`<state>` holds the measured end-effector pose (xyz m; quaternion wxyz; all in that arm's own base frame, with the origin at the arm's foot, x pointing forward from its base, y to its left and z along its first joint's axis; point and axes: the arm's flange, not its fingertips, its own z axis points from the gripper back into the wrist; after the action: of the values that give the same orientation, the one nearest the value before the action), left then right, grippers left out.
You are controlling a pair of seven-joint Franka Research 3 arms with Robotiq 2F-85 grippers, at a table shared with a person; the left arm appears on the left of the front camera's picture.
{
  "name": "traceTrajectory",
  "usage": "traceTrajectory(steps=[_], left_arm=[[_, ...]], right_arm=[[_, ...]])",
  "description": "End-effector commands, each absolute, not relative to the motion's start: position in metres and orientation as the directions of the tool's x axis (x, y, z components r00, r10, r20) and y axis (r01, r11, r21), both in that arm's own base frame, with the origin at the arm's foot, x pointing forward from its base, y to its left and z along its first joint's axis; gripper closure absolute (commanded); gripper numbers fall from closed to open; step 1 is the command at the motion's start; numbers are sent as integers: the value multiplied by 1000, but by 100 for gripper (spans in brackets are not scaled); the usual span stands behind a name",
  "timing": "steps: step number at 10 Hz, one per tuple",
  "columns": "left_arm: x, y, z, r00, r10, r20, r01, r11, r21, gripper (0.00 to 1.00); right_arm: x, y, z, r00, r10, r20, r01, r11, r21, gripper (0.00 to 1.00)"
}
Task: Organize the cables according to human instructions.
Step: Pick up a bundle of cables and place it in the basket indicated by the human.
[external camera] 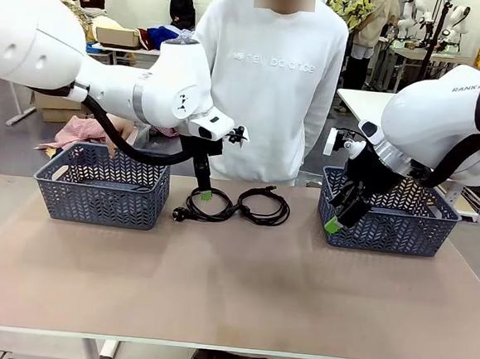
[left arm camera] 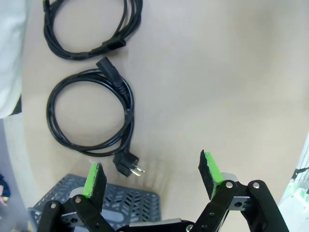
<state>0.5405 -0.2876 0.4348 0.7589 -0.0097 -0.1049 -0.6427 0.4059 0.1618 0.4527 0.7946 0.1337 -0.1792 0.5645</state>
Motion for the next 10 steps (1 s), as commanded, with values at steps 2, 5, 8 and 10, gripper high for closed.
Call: traceTrajectory(steps=[2, 5, 8, 10], left_arm=[[538, -279, 441, 151, -973, 173, 981, 170, 98, 0], [544, -288, 432, 154, -973, 173, 978, 175, 116, 0], [544, -288, 432, 154, -973, 173, 978, 175, 116, 0], [551, -295, 427, 165, -972, 167, 975, 186, 119, 0]], right_arm=[[405, 161, 454, 301, 847, 438, -944, 330, 8, 0], [405, 161, 454, 301, 847, 438, -944, 330, 8, 0], [405, 161, 454, 301, 847, 438, -944, 330, 8, 0], [405, 161, 454, 301, 847, 438, -944, 330, 8, 0]])
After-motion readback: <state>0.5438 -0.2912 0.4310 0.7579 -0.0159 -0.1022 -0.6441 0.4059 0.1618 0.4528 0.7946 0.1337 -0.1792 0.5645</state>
